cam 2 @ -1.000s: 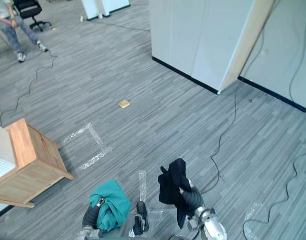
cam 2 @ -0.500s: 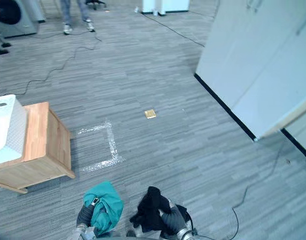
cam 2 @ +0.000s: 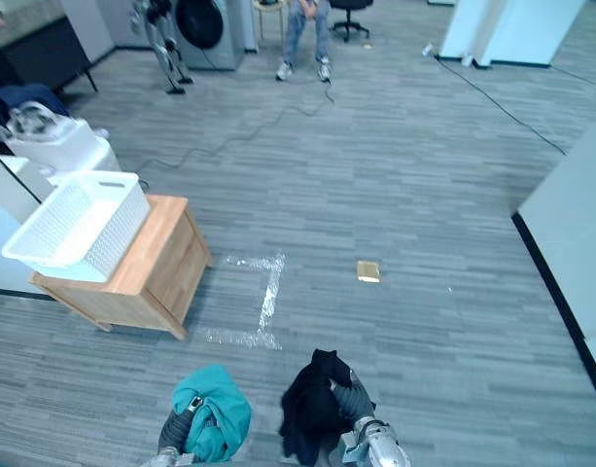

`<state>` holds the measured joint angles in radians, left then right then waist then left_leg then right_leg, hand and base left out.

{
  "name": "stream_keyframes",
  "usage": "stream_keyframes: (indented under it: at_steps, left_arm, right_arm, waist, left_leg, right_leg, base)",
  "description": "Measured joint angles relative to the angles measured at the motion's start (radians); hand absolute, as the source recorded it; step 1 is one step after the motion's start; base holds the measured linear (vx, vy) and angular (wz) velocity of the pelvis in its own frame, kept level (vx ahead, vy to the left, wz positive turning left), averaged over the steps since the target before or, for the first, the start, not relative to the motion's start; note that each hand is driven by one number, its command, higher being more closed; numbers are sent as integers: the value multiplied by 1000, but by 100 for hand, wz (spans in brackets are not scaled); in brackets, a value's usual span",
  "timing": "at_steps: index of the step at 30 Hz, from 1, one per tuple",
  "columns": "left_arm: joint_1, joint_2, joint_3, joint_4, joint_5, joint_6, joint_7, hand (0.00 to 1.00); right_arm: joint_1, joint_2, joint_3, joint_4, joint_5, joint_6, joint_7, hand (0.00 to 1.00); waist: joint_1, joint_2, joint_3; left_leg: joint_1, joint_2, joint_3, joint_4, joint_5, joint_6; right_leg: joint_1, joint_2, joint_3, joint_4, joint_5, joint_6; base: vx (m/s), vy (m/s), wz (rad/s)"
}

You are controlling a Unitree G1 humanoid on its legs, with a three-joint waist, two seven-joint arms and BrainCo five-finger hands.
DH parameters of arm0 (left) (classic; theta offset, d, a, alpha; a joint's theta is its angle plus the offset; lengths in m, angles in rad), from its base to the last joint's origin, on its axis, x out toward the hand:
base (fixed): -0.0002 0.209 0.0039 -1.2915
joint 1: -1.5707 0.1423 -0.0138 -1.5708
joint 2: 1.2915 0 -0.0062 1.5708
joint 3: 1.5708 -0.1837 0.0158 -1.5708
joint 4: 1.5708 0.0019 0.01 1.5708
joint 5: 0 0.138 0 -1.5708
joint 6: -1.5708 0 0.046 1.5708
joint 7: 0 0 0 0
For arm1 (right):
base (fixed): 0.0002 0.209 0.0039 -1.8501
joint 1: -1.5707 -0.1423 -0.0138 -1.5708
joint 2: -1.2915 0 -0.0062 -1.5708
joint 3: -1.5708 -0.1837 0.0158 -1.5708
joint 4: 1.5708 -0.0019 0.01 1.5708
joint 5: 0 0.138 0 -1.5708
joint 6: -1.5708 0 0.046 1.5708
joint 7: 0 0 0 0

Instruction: Tidy the bed and pick cloth on bed and put in laundry

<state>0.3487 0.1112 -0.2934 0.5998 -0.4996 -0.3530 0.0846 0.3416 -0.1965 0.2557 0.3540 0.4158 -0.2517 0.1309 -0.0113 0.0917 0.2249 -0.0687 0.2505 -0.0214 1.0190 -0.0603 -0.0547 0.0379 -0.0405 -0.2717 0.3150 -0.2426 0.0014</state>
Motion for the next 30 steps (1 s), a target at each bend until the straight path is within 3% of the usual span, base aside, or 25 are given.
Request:
stream_keyframes:
  at_steps: [2, 4, 6, 7, 8, 9, 10, 13, 15, 17, 19, 20, 21, 22, 23, 24, 26, 27, 30]
  left_arm:
    - [14, -3, 5, -43, 0, 0, -10, 100]
    - [23, -2, 14, -87, 0, 14, -27, 100]
    - [38, -1, 18, -113, -1, 31, -39, 100]
    - [34, -4, 18, -115, -2, 39, -40, 100]
    - [26, -15, 15, -117, -4, 55, -41, 100]
    - [21, -20, 6, -123, -10, 67, -41, 100]
    - [16, -11, -11, -125, -23, 79, -41, 100]
    - [3, 19, -19, -179, -28, 82, -40, 100]
    - [-7, 20, -18, -173, -29, 85, -33, 100]
    - [0, 11, -17, -173, -29, 87, -32, 100]
    - [11, 2, -28, -172, -26, 104, -32, 100]
    - [15, -3, -31, -172, -20, 110, -35, 100]
    - [22, 3, -29, -174, -10, 110, -33, 100]
    - [24, 11, -29, -173, 1, 112, -33, 100]
    - [28, 20, -43, -169, 15, 118, -25, 100]
    - [21, 31, -51, -164, 18, 125, -6, 100]
    - [26, 35, -50, -164, 18, 125, 10, 100]
    - [27, 37, -51, -164, 18, 125, 11, 100]
    - [24, 43, -50, -169, 18, 128, 11, 100]
  right_arm:
    - [20, -8, -22, -21, 7, 7, -3, 100]
    - [21, -7, -57, -23, 14, 10, 0, 100]
    - [46, -8, -79, -54, 16, 25, 5, 100]
    - [55, -8, -81, -64, 16, 28, 6, 100]
    - [72, -9, -85, -86, 15, 30, 7, 100]
    - [84, -11, -90, -103, 14, 30, 8, 100]
    - [86, 1, -91, -103, 14, 39, 5, 100]
    - [81, 26, -82, -137, 13, 38, 3, 100]
    - [52, 28, -81, -136, 13, 38, 2, 100]
    - [45, 27, -80, -128, 13, 35, 4, 100]
    - [50, 30, -84, -101, 11, 35, 4, 100]
    - [57, 30, -86, -89, 9, 35, 4, 100]
    - [72, 34, -84, -90, -2, 35, 4, 100]
    - [80, 41, -83, -88, -10, 35, 3, 100]
    - [91, 45, -73, -80, -25, 37, 0, 100]
    - [101, 46, -57, -80, -48, 39, 0, 100]
    - [103, 50, -46, -82, -59, 38, 2, 100]
    - [102, 59, -45, -82, -69, 37, 2, 100]
    - [98, 62, -38, -84, -68, 35, 5, 100]
  waist:
    - [6, -6, 0]
    - [7, -9, 1]
    - [5, -26, -4]
    - [3, -32, -3]
    - [-2, -37, -8]
    - [-2, -33, -11]
    - [-7, -57, -35]
    - [6, -112, -35]
    - [15, -118, -37]
    - [33, -113, -45]
    - [25, -98, -72]
    - [20, -103, -85]
    - [19, -134, -95]
    - [12, -154, -96]
    - [-6, -161, -93]
    - [-9, -167, -92]
    - [-13, -163, -91]
    - [-24, -158, -92]
    - [-35, -141, -90]
  left_leg:
    - [-95, -9, 78, 88, -53, 16]
    - [-148, -28, 176, -14, -94, 4]
    - [-128, -84, 350, -375, -93, 7]
    - [-117, -104, 388, -484, -82, 6]
    - [-86, -157, 450, -716, -6, 5]
    - [-71, -189, 461, -851, 122, 83]
    - [-32, -236, 471, -937, 152, 183]
    - [-67, -266, 476, -909, 126, 218]
    - [-53, -263, 493, -850, 73, 220]
    - [-12, -253, 520, -832, 13, 199]
    - [26, -251, 511, -850, -39, 185]
    - [55, -267, 495, -862, -68, 175]
    - [89, -310, 475, -883, -88, 181]
    - [116, -333, 462, -897, -95, 188]
    - [158, -357, 423, -912, -109, 193]
    - [196, -355, 387, -912, -126, 196]
    - [229, -347, 342, -914, -133, 193]
    - [255, -337, 291, -917, -146, 184]
    - [307, -309, 209, -935, -163, 157]
  right_leg:
    - [74, 0, 2, -61, 0, -28]
    - [129, -2, 0, -141, 15, -45]
    - [172, -21, -5, -209, 37, -24]
    - [181, -26, -7, -216, 33, -18]
    - [197, -32, -19, -222, 21, -1]
    - [212, -24, -20, -226, 8, 21]
    - [214, -41, -28, -230, -3, 38]
    - [223, -68, -43, -261, 13, 65]
    - [269, -74, -30, -272, 42, 102]
    - [285, -80, -12, -229, 47, 105]
    - [240, -98, -22, -55, 27, 137]
    - [155, -145, -23, 177, 15, 153]
    - [42, -227, -26, 450, 66, 109]
    - [-10, -263, -23, 567, 128, 83]
    - [-77, -296, 15, 726, 132, 74]
    - [-132, -291, 28, 785, 87, 67]
    - [-202, -274, 26, 779, 38, 59]
    - [-263, -257, 20, 713, 2, 62]
    - [-312, -194, 23, 449, -10, 71]
  base:
    - [329, -152, 9]
    - [329, -64, -33]
    - [361, 26, -34]
    - [387, 63, -1]
    - [424, 85, 13]
    - [530, 108, 36]
    - [456, 89, 43]
    - [380, 73, 42]
    - [261, 31, 17]
    - [240, 29, -21]
    - [192, 61, 4]
    - [285, 120, 29]
    - [315, 124, 38]
    - [306, 102, 65]
    - [346, 85, 83]
    - [431, 82, 94]
    - [321, 33, 84]
    - [271, -10, 96]
    - [393, -67, 110]
